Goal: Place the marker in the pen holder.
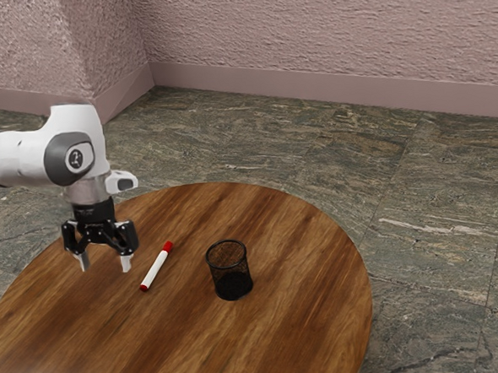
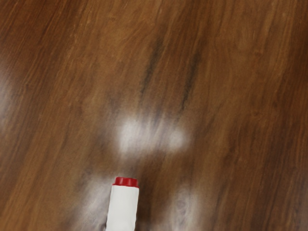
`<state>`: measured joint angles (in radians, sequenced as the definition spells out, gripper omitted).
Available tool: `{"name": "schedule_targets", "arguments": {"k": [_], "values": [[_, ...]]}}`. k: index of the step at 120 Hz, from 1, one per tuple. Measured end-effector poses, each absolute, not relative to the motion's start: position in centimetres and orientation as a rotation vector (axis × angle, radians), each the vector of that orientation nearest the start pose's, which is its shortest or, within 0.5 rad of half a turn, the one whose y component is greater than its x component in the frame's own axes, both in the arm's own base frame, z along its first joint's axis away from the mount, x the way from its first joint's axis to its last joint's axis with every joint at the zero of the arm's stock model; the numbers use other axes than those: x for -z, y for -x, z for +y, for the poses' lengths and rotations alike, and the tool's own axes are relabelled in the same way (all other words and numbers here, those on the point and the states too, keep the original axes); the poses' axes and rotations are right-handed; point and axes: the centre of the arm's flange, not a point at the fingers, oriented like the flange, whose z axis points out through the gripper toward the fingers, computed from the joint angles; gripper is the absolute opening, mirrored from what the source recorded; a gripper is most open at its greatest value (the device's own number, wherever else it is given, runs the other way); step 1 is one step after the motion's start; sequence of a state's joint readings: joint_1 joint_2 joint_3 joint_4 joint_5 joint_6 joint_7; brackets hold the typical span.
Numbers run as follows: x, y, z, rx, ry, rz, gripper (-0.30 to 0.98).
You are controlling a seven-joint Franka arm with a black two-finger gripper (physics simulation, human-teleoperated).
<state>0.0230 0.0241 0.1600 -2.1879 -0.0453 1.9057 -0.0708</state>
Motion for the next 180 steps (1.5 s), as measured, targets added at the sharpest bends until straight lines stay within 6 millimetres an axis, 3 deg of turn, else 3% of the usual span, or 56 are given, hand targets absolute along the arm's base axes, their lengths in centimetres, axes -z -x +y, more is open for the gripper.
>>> {"name": "schedule_targets", "arguments": {"k": [22, 40, 62, 139, 154, 180], "values": [[-31.2, -53.0, 8.4, -0.363, 3.118, -0.415, 0.69], [-28.2, -54.6, 8.5, -0.258, 3.111, -0.4, 0.68], [-26.1, -55.6, 7.5, -0.188, 3.109, -0.361, 0.52], [-25.3, -56.1, 6.7, -0.111, 3.101, -0.288, 0.1], [-25.0, -56.3, 6.3, -0.11, 3.101, -0.267, 0.06], [-24.7, -56.9, 7.3, -0.105, 3.101, -0.288, 0.08]]}}
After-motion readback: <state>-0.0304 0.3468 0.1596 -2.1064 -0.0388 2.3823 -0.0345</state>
